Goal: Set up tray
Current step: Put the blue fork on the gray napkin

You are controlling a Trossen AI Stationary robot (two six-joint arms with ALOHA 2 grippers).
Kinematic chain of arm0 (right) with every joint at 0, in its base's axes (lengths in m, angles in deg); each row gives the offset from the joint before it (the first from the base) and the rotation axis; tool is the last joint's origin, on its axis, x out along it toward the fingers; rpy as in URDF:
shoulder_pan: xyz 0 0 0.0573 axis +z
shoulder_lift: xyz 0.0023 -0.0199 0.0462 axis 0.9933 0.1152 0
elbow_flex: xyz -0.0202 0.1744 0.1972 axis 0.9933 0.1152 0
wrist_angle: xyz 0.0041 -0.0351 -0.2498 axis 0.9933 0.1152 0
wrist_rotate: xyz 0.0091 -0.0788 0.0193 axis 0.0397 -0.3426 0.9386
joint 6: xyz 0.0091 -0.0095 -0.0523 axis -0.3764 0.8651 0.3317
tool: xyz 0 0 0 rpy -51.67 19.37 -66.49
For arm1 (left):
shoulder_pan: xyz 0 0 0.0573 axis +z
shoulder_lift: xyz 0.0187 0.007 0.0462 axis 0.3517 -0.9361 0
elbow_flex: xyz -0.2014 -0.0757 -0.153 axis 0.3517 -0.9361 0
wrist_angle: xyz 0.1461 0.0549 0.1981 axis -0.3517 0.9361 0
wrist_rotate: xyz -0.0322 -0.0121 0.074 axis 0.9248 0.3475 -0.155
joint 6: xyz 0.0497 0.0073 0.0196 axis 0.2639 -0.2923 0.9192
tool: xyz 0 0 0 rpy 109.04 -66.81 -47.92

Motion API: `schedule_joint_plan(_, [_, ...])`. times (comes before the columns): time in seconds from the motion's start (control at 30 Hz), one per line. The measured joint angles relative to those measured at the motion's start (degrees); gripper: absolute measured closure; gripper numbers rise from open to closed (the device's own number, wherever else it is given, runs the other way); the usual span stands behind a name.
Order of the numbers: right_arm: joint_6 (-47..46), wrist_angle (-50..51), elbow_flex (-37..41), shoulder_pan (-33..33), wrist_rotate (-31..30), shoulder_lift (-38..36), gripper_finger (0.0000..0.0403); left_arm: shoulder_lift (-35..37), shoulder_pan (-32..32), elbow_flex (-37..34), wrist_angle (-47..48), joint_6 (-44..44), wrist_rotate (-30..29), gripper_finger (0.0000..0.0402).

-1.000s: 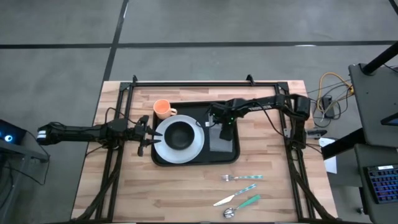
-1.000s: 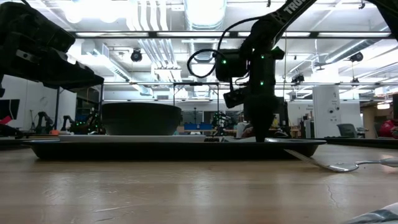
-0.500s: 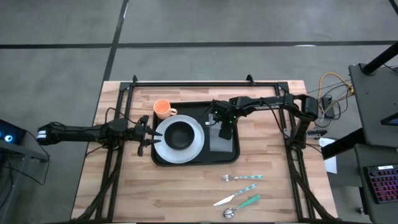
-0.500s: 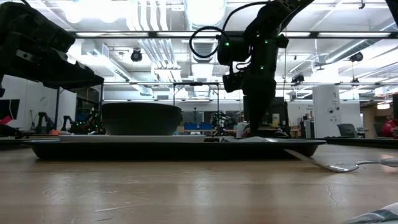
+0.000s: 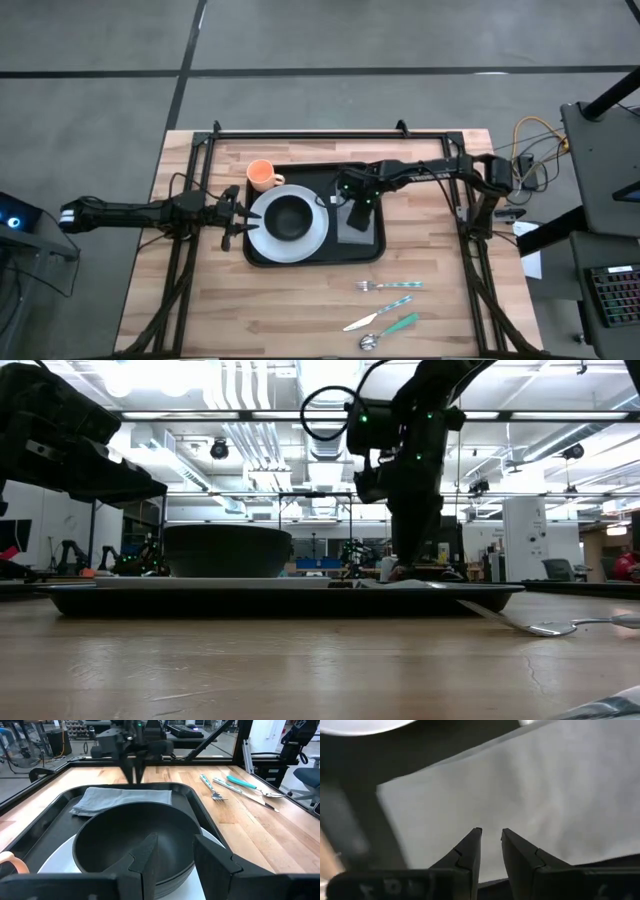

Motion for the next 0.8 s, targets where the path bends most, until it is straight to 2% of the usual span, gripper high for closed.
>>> schedule_joint_plan(0.1, [-1.65, 0.00, 0.00, 1.90, 1.80, -0.24, 0.0335, 0.00, 0.00, -0.01, 0.00, -0.01, 0.01, 0.0297])
schedule_joint_plan(0.37, [-7.12, 0.07, 0.02, 9.37, 1.73, -0.94, 0.0335, 0.00, 0.00, 0.01, 0.00, -0.01, -0.01, 0.0297])
schedule_joint_plan(0.67, [-10.19, -0.61, 0.02, 17.69, -3.19, -2.66, 0.0335, 0.02, 0.00, 0.01, 0.00, -0.01, -0.01, 0.0297])
schedule_joint_plan(0.8, [-16.62, -0.57, 0.02, 19.97, -2.98, -2.80, 0.0335, 0.02, -0.01, 0.01, 0.00, -0.01, -0.01, 0.0297])
